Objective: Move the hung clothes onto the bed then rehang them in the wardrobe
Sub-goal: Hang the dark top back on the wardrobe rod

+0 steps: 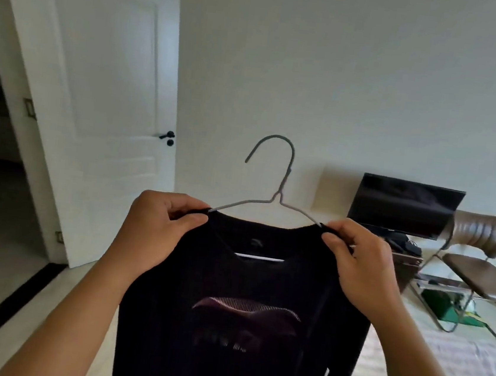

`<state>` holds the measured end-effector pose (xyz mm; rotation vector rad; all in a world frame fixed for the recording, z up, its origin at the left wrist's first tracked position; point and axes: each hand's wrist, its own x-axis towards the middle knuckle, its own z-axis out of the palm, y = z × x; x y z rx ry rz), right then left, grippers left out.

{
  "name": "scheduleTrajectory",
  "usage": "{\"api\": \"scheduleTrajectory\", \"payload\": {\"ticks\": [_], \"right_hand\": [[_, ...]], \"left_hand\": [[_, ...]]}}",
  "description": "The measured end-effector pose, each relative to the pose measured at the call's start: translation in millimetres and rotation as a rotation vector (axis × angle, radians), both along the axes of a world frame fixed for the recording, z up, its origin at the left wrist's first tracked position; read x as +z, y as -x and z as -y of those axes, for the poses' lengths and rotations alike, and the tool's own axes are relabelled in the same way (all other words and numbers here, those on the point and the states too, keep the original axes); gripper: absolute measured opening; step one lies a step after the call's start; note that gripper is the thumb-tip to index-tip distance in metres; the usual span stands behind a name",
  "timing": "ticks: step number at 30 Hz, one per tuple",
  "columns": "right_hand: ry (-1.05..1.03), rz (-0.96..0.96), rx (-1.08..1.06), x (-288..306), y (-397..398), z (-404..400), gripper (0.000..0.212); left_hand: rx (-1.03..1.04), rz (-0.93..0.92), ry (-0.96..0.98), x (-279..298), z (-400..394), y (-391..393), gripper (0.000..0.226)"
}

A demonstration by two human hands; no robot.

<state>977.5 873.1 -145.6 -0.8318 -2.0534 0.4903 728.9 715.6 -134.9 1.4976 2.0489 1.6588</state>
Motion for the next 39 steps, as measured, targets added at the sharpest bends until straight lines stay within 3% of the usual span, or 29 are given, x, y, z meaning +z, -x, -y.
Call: {"api": "scheduleTrajectory", "payload": {"ticks": [18, 39], "right_hand": [[0.119, -0.096, 0.513, 8.5, 275.7, 227.9, 0.020], [-0.101, 0.047, 1.034, 25.2, 587.3, 417.7, 0.012]], "left_hand": [[0.546, -0.223, 0.076, 6.1, 314.9, 183.5, 0.014], [1.056, -0.244, -0.008, 8.2, 556.6, 355.3, 0.018]]}}
